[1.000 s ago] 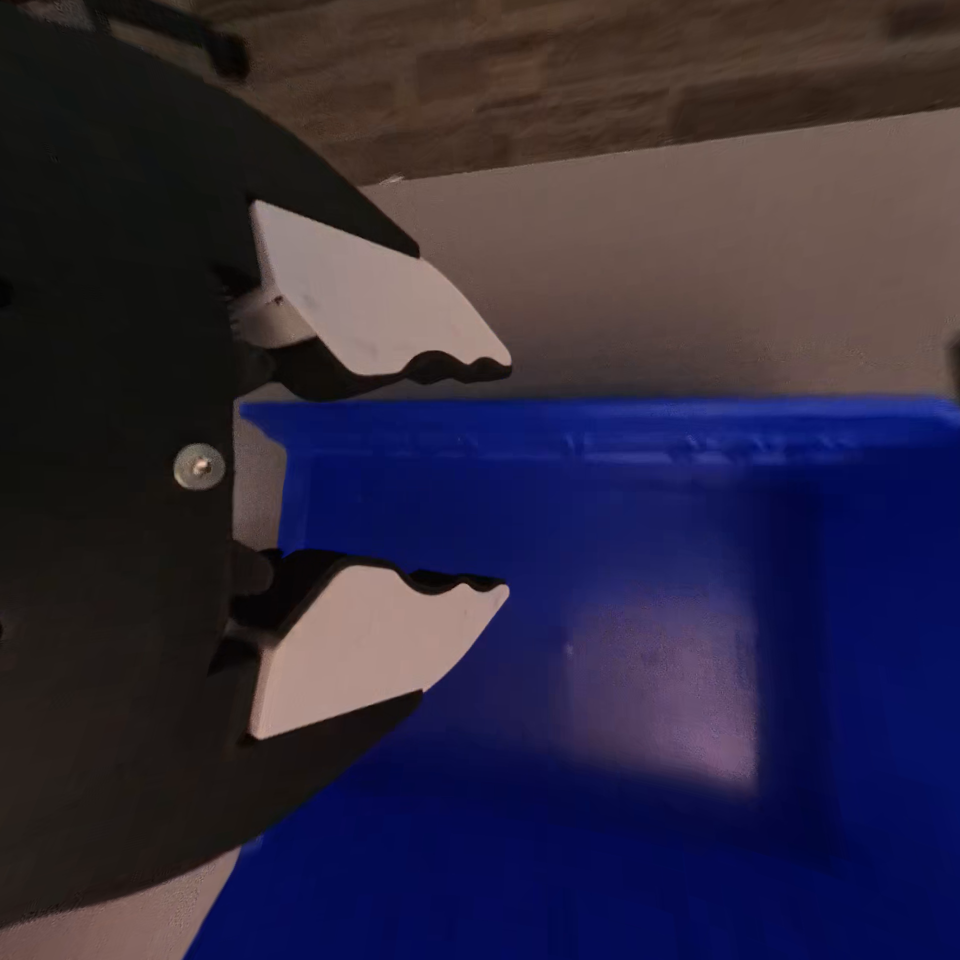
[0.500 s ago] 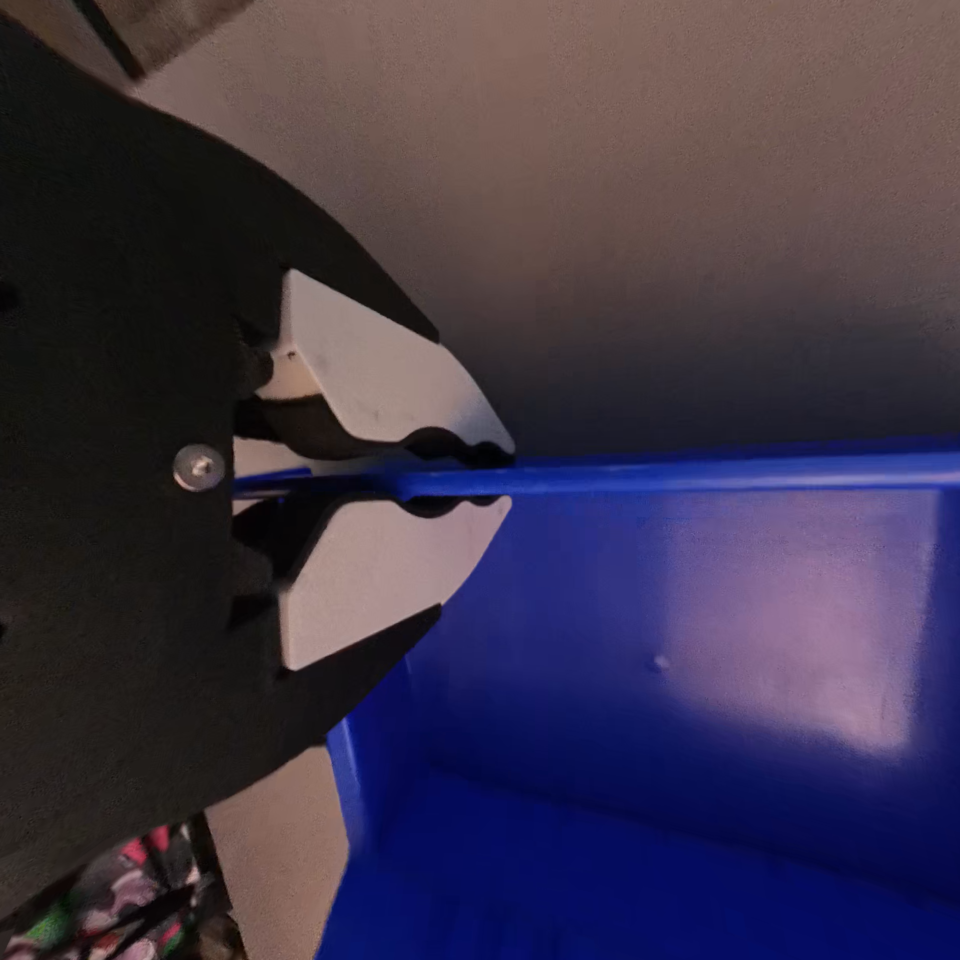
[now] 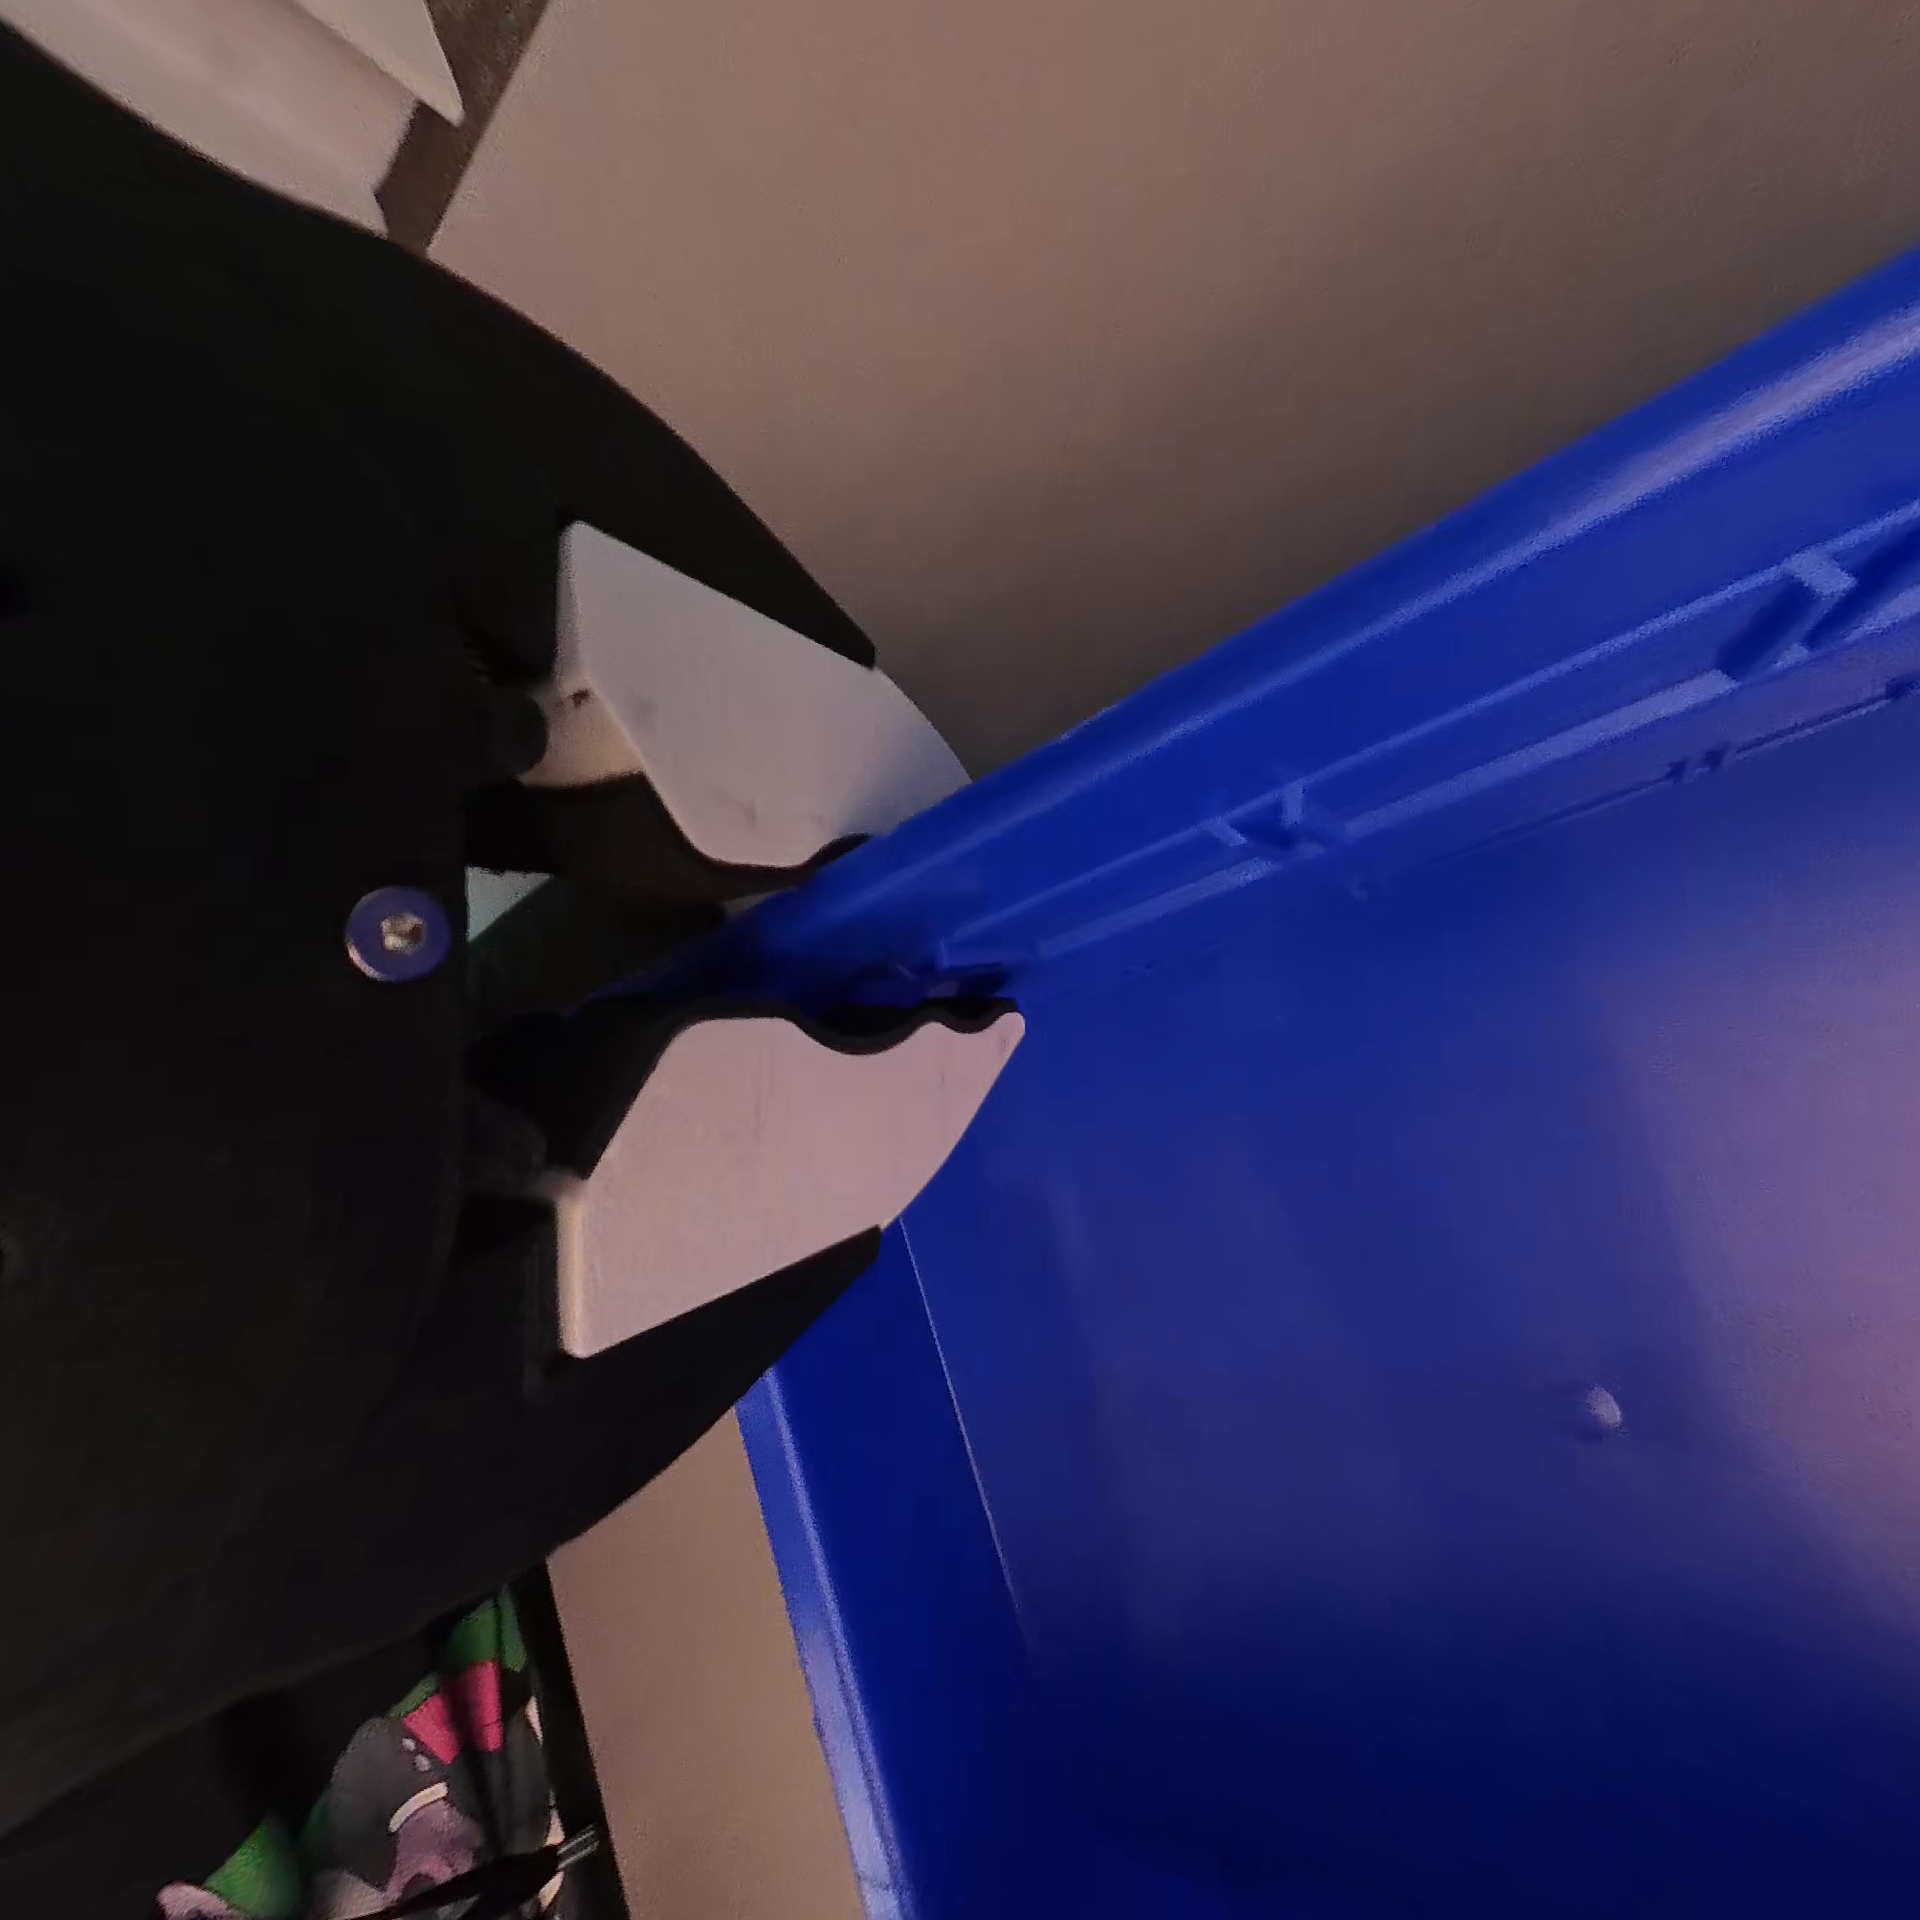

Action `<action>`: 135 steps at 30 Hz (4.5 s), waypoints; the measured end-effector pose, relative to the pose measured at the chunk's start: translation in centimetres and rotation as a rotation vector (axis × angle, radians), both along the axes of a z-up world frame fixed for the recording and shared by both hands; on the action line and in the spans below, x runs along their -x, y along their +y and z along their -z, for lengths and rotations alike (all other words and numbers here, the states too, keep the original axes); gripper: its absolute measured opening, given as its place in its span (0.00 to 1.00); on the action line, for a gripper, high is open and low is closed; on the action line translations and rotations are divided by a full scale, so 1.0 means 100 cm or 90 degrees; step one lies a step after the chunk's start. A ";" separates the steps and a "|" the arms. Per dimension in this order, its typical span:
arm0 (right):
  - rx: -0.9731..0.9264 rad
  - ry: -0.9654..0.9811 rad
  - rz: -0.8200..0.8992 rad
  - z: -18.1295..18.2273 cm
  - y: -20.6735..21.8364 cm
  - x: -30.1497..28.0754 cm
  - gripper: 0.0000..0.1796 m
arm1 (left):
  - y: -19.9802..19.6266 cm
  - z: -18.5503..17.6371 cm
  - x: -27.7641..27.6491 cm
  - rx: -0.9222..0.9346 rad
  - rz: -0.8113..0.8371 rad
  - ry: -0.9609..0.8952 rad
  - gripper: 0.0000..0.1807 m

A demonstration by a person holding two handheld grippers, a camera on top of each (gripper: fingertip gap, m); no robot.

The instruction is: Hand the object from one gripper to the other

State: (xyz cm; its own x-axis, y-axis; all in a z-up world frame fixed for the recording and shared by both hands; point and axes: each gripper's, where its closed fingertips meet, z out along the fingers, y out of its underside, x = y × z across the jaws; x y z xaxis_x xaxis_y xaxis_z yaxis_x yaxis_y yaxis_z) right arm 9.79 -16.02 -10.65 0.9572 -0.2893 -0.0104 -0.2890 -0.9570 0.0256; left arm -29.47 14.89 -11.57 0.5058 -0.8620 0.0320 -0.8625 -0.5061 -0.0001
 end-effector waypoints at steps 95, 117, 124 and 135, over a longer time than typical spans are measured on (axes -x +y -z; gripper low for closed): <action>-0.017 0.005 0.347 -0.027 -0.168 -0.138 0.05 | -0.129 -0.037 -0.173 0.068 0.306 -0.274 0.07; -0.122 0.037 0.326 0.015 -0.059 -0.121 0.05 | 0.092 -0.042 0.077 -0.042 -0.168 -0.256 0.03; -0.135 0.052 0.351 0.022 -0.069 -0.131 0.04 | 0.088 -0.043 0.096 -0.003 -0.218 -0.292 0.03; -0.140 0.014 0.322 0.022 -0.068 -0.133 0.04 | 0.085 -0.043 0.102 -0.026 -0.221 -0.236 0.03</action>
